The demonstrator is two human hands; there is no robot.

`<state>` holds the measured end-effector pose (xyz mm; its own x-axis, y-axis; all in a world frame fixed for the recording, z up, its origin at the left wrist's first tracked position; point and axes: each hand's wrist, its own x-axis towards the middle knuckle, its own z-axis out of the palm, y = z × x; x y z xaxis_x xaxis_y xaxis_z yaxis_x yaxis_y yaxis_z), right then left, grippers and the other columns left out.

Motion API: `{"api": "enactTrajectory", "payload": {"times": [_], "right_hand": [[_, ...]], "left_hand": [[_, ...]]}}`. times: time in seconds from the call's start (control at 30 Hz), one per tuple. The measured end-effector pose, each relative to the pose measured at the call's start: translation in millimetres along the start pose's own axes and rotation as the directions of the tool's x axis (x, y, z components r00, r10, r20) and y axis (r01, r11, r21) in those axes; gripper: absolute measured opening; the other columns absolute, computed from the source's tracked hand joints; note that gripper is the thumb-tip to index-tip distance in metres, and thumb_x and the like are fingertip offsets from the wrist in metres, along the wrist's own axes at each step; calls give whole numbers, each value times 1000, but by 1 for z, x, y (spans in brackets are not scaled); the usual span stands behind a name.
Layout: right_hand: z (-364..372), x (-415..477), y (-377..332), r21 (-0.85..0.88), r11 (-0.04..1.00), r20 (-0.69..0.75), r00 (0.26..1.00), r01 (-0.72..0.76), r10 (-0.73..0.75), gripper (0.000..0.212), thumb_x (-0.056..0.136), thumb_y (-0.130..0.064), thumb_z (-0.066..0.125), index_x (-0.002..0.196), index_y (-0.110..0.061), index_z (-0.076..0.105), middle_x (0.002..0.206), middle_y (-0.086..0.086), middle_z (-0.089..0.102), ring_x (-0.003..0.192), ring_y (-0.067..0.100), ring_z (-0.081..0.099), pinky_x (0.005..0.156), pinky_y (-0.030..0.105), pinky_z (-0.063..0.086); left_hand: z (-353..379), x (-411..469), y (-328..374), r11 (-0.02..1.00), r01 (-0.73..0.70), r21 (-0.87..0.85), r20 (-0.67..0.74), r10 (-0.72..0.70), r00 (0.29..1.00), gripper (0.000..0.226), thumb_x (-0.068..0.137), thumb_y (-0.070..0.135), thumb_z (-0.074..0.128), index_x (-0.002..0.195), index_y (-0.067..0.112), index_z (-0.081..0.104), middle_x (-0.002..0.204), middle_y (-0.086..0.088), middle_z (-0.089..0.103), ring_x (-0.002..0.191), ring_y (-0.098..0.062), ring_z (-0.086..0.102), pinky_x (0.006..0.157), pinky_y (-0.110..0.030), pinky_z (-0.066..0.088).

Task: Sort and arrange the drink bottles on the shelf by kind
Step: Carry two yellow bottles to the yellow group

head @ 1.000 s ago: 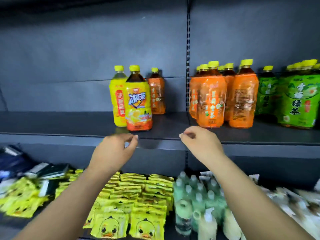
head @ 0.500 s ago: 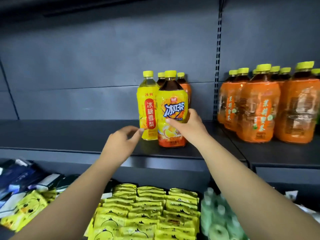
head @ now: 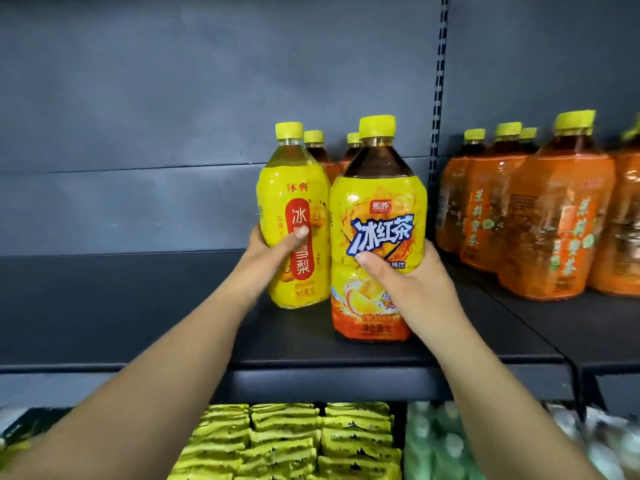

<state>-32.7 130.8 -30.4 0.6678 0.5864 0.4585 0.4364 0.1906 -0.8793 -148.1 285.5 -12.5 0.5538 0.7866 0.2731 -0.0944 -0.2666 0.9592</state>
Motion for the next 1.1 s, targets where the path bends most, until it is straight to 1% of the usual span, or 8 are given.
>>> {"api": "enactTrajectory", "payload": {"times": [0.07, 0.2, 0.33, 0.47, 0.63, 0.77, 0.97, 1.1], "right_hand": [[-3, -12, -4, -47, 999, -89, 996, 11, -15, 86, 40, -69, 69, 115, -28, 54, 101, -16, 64, 95, 9, 61, 84, 32, 48], [-4, -41, -20, -116, 993, -263, 965, -25, -6, 84, 42, -69, 70, 113, -29, 53, 102, -13, 65, 95, 11, 62, 86, 35, 50], [-2, -87, -39, -160, 986, -463, 886, -46, -34, 83, 42, -64, 71, 114, -30, 48, 91, -27, 53, 90, 8, 55, 79, 27, 42], [-17, -149, -45, -158, 984, -635, 772, -80, -39, 86, 35, -66, 75, 109, -30, 52, 97, -18, 62, 92, 11, 62, 82, 36, 50], [-60, -226, -57, -220, 947, -727, 687, -235, 2, 43, 56, -37, 84, 86, -36, 54, 84, -16, 64, 78, 4, 63, 71, 30, 49], [-97, -283, -49, -200, 913, -821, 570, -355, 41, 53, 50, -40, 87, 93, -31, 58, 87, -13, 67, 82, 11, 65, 80, 39, 53], [-178, -362, -39, -150, 858, -909, 410, -491, 76, 53, 45, -51, 77, 90, -32, 57, 85, -16, 65, 81, 6, 63, 72, 31, 49], [-246, -402, -20, -31, 859, -934, 320, -512, 158, 55, 50, -46, 83, 96, -28, 59, 89, -11, 68, 83, 14, 66, 78, 37, 54]], "left_hand": [[1, 2, -4, 999, -28, 42, 10, 28, 1000, 112, 42, 58, 79, 136, 24, 26, 125, 0, 53, 110, -22, 55, 94, -43, 45], [2, -1, -6, 993, -98, 67, -29, 100, 995, 90, 63, 46, 74, 135, 20, 26, 130, -2, 50, 117, -24, 51, 97, -38, 42], [-7, -23, -1, 986, -168, 23, 72, 166, 984, 96, 47, 60, 79, 126, 24, 37, 118, 3, 58, 110, -22, 56, 93, -40, 46], [5, -83, 12, 950, -231, -210, 197, 273, 942, 79, 43, 57, 74, 115, 32, 50, 94, 18, 64, 97, -13, 63, 79, -32, 50], [41, -170, 10, 878, -87, -470, 448, 323, 833, 63, 37, 54, 69, 95, 36, 54, 83, 24, 70, 78, -1, 68, 60, -19, 53], [84, -227, -12, 904, 21, -427, 610, 271, 744, 78, 24, 63, 76, 94, 37, 55, 84, 20, 70, 76, -2, 68, 61, -22, 52], [180, -291, -21, 918, 189, -348, 732, 139, 667, 61, 45, 39, 85, 97, 30, 55, 91, 9, 67, 72, -3, 67, 55, -19, 52], [254, -330, -29, 923, 265, -279, 758, 43, 651, 64, 46, 48, 77, 103, 26, 58, 95, 4, 70, 82, -16, 68, 64, -31, 55]]}}
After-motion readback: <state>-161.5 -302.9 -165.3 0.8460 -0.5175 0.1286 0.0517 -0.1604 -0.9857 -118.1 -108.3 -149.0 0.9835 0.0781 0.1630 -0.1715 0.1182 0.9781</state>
